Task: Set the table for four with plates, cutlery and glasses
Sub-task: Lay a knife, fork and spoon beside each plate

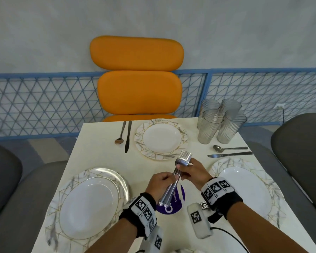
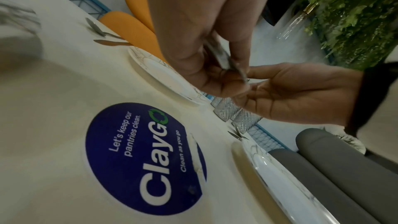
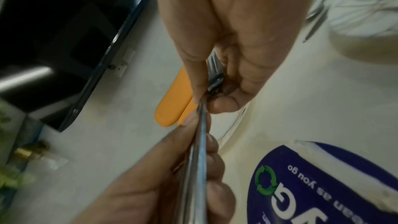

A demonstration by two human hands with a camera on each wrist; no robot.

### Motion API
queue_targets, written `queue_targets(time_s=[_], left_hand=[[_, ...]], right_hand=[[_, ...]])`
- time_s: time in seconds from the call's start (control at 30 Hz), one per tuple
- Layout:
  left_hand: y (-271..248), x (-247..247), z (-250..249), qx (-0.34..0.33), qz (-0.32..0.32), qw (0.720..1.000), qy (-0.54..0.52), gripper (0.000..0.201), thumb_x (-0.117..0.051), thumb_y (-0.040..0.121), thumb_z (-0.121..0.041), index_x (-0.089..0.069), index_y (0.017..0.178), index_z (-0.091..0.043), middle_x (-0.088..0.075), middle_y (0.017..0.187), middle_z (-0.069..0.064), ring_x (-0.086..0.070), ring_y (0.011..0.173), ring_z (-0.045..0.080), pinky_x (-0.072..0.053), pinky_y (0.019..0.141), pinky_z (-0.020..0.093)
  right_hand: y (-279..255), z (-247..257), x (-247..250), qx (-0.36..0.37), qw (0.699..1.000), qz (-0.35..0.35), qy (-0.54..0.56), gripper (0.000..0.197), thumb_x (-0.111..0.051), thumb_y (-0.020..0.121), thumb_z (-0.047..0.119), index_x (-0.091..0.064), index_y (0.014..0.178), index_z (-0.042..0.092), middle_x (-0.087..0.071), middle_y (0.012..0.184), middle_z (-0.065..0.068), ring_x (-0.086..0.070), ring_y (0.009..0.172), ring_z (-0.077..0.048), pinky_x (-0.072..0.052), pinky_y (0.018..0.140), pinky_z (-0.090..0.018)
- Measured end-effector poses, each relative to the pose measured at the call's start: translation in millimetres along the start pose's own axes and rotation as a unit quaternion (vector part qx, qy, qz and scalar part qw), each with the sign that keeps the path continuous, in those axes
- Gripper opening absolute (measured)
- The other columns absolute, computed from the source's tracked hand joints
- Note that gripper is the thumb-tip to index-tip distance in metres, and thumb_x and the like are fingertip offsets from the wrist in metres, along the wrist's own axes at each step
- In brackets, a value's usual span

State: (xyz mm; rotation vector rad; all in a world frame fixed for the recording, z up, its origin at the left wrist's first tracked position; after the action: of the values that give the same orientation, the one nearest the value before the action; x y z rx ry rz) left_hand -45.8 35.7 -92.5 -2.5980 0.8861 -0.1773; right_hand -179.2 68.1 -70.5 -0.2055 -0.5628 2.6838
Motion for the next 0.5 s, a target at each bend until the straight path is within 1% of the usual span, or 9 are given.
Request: queue_targets(time_s=[0.03,0.1,0.2,0.23,0.3,0.33,0.37,0.43,0.5], left_hand=[[3.0,-0.8,1.0,-0.003,-0.003,1.0,0.006,0.012,-0.065,0.085,-0.025,-0.069,0.076,-0.018,-0.062,0.065,-0.001,-0.058,0.062,0.019,-0.052,0.075,0.037],[5.9,-1.5,1.6,-0.003,-0.009,1.0,0.003,0.012,-0.064,0.086,-0.026,-0.069,0.078,-0.017,-0.063,0.063,-0.001,-0.061,0.056,0.017,-0.054,0.07,0.034],[9.9,1.9,4.1,-0.004,-0.029,1.0,0.001,0.017,-0.063,0.086,-0.024,-0.067,0.075,-0.012,-0.063,0.066,0.005,-0.06,0.055,0.018,-0.053,0.062,0.029],[11.4,3.4,4.2,-0.005,-0.035,0.999,-0.002,0.018,-0.063,0.086,-0.023,-0.067,0.074,-0.01,-0.063,0.066,0.006,-0.059,0.054,0.018,-0.053,0.062,0.029],[14.9,6.5,4.6,-0.001,-0.046,0.999,-0.021,0.017,-0.063,0.085,-0.02,-0.067,0.076,-0.006,-0.062,0.063,0.004,-0.059,0.054,0.02,-0.054,0.066,0.035],[16.4,9.3,5.4,-0.001,-0.058,0.998,-0.023,0.016,-0.063,0.086,-0.019,-0.068,0.077,-0.005,-0.062,0.061,0.003,-0.059,0.054,0.02,-0.054,0.068,0.036],[17.6,13.6,7.0,-0.004,-0.074,0.997,-0.022,0.016,-0.062,0.086,-0.017,-0.068,0.078,-0.006,-0.061,0.06,0.001,-0.058,0.055,0.019,-0.053,0.067,0.035],[18.0,25.1,10.3,-0.009,-0.108,0.994,-0.033,0.014,-0.061,0.087,-0.015,-0.068,0.078,-0.006,-0.06,0.061,0.001,-0.057,0.056,0.016,-0.053,0.062,0.03],[18.9,37.6,14.0,-0.011,-0.13,0.99,-0.058,0.012,-0.06,0.088,-0.012,-0.066,0.08,-0.005,-0.058,0.063,0.005,-0.056,0.059,0.015,-0.055,0.061,0.028]], right_hand=[[2.9,-1.3,3.4,-0.007,1.0,-0.005,0.022,0.015,-0.059,0.083,-0.008,-0.056,0.087,0.006,-0.056,0.07,-0.01,-0.053,0.056,-0.018,-0.045,0.043,-0.021],[8.9,-2.9,10.3,-0.024,0.998,-0.021,0.054,0.018,-0.06,0.081,-0.01,-0.053,0.092,0.003,-0.058,0.071,-0.012,-0.055,0.055,-0.019,-0.045,0.043,-0.023],[16.2,-6.3,16.5,-0.05,0.995,-0.046,0.078,0.022,-0.059,0.08,-0.013,-0.049,0.091,0.003,-0.062,0.068,-0.016,-0.057,0.05,-0.021,-0.046,0.041,-0.024],[18.4,-7.4,16.3,-0.054,0.994,-0.047,0.083,0.023,-0.059,0.08,-0.014,-0.049,0.091,0.003,-0.063,0.066,-0.016,-0.057,0.05,-0.021,-0.046,0.041,-0.024],[21.1,-6.1,15.3,-0.057,0.993,-0.05,0.088,0.023,-0.058,0.08,-0.016,-0.049,0.09,0.003,-0.064,0.067,-0.017,-0.056,0.053,-0.024,-0.047,0.04,-0.024],[22.2,-4.3,16.3,-0.056,0.992,-0.061,0.092,0.023,-0.056,0.079,-0.017,-0.049,0.088,0.003,-0.062,0.069,-0.018,-0.056,0.054,-0.024,-0.047,0.039,-0.023],[23.8,-2.6,19.0,-0.053,0.99,-0.081,0.098,0.023,-0.055,0.08,-0.019,-0.049,0.083,0.003,-0.059,0.07,-0.018,-0.056,0.054,-0.024,-0.048,0.038,-0.023],[26.9,-0.8,29.0,-0.039,0.98,-0.139,0.134,0.027,-0.051,0.081,-0.02,-0.047,0.075,0.006,-0.053,0.068,-0.015,-0.056,0.046,-0.021,-0.049,0.036,-0.022],[28.9,-2.9,42.3,-0.023,0.957,-0.213,0.197,0.031,-0.048,0.082,-0.021,-0.043,0.071,0.008,-0.049,0.067,-0.013,-0.052,0.048,-0.024,-0.05,0.035,-0.022]])
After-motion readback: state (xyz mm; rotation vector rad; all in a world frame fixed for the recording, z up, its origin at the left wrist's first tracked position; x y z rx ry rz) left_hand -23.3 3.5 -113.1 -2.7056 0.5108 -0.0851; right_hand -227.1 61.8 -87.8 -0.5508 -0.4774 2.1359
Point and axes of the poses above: each hand's wrist, its own y-axis towards the middle knuckle, its own x-axis out of the back of the hand, z = x × y, the point moved 4 cm from there along y, towards the middle knuckle
